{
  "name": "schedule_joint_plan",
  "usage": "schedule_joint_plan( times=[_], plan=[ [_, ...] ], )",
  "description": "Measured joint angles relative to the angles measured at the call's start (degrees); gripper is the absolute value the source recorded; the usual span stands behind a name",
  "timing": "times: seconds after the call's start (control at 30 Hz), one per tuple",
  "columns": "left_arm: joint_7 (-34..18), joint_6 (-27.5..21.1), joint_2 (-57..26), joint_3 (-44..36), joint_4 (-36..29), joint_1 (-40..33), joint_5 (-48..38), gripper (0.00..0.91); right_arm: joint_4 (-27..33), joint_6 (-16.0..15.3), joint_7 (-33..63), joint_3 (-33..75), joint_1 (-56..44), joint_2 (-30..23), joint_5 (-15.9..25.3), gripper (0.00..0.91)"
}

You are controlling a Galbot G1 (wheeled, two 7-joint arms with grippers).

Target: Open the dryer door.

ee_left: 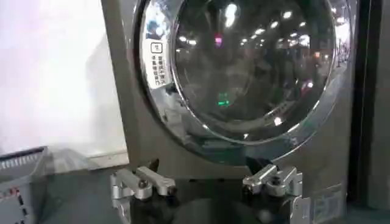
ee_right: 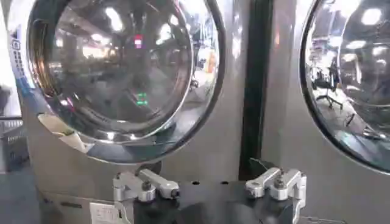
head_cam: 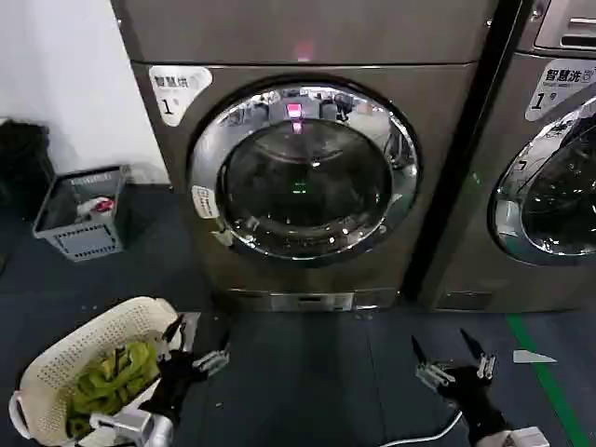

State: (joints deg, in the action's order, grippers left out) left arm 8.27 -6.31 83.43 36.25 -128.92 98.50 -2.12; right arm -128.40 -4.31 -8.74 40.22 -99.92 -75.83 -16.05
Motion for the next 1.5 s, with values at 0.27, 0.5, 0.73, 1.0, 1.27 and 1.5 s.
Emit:
schedule_joint_plan(
  times=[0.27, 0.5, 0.73, 1.0, 1.27, 1.5],
  plan=[
    [0.0, 0.0, 0.0, 0.0, -0.1, 0.0, -0.1, 0.907, 1.1, -0.9, -0.9, -0.6, 2.2, 2.3, -1.4, 0.907],
    [0.0, -0.3, -0.1, 0.0, -0.1, -0.3, -0.2, 0.907, 2.5, -2.4, -0.6, -2.7, 5.3, 6.3, -5.1, 0.907],
    [0.1, -0.8, 0.0, -0.2, -0.4, -0.5, -0.2, 0.907, 5.0, -4.5, 0.2, -7.1, 11.3, 11.0, -8.6, 0.907],
    [0.2, -0.9, 0.3, 0.0, -0.5, -0.4, 0.1, 0.907, 8.1, -5.1, 0.2, -13.0, 20.7, 15.8, -13.2, 0.907],
    [0.2, -0.9, 0.5, 0.1, -0.7, -0.1, 0.3, 0.907, 12.1, -4.7, -1.6, -20.6, 30.6, 20.4, -18.2, 0.907],
    [0.2, -0.9, 0.7, 0.2, -1.1, 0.2, 0.2, 0.907, 17.0, -3.4, -3.8, -28.6, 41.9, 21.6, -19.6, 0.907]
  ],
)
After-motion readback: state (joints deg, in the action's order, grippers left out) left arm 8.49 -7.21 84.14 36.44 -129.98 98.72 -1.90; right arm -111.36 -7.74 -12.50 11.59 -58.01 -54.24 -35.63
